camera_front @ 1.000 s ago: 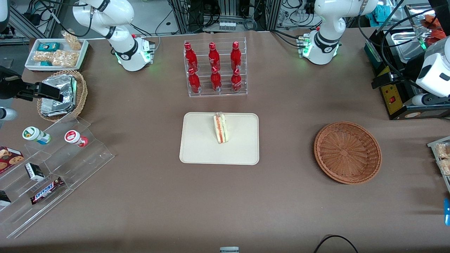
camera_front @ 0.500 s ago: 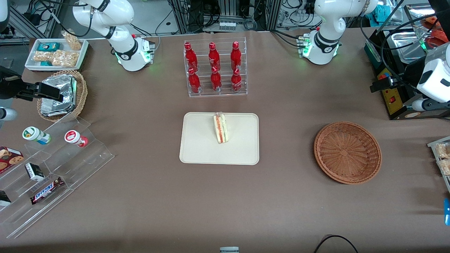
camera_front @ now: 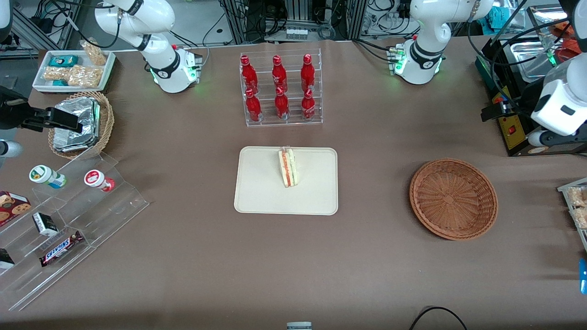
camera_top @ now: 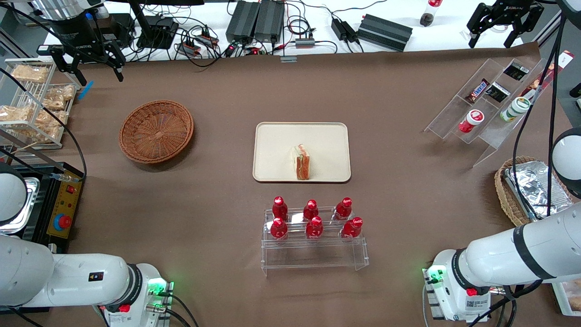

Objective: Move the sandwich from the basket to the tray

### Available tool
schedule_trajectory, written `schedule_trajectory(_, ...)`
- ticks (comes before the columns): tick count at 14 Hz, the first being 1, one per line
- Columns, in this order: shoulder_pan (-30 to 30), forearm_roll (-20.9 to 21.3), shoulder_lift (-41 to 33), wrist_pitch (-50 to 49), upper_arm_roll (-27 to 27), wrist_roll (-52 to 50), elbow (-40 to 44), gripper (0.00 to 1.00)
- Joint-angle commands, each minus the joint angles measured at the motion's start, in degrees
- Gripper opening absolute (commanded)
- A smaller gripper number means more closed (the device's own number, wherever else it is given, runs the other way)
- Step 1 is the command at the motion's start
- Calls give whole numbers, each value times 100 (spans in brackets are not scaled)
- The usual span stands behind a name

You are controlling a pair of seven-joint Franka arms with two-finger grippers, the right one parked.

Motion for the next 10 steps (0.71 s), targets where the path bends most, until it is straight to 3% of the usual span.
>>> schedule_trajectory(1,-170,165,93,14,-27,-91,114,100)
schedule_trajectory(10,-267,165,181,621,-194,-83,88,100)
